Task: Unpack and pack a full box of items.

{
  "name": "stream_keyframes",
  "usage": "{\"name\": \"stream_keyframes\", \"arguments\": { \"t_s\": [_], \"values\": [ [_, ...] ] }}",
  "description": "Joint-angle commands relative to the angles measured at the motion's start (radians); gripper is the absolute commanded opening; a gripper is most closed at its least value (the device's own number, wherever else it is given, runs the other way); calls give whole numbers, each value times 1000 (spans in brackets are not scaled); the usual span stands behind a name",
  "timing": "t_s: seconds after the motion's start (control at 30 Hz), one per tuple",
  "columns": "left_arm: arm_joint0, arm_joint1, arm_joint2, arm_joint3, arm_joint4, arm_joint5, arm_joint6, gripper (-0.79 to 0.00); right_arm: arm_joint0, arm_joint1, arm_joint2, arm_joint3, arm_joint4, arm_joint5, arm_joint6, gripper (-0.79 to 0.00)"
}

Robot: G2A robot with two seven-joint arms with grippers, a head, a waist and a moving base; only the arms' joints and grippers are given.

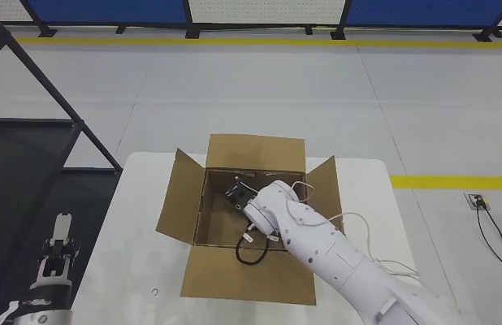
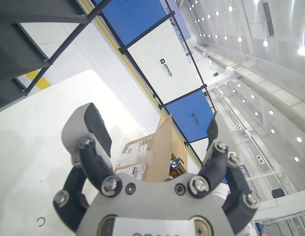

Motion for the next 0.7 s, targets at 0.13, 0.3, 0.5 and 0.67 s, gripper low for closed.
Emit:
{"name": "stream_keyframes", "arguments": {
  "t_s": [0.13, 0.3, 0.5, 0.67],
  "values": [
    [-3, 0, 14, 4, 7, 4, 0, 0, 28, -34, -10, 106, 25, -79, -22, -406],
    [-9, 0, 24, 6, 21, 7, -1, 0, 41, -56, -11, 164, 48, -133, -33, -394],
    [-17, 1, 32, 9, 31, 15, -6, 0, 46, -81, -18, 227, 54, -159, -45, -406],
    [-19, 1, 34, 9, 35, 16, -3, 0, 58, -100, -15, 292, 65, -177, -68, -403]
  ]
}}
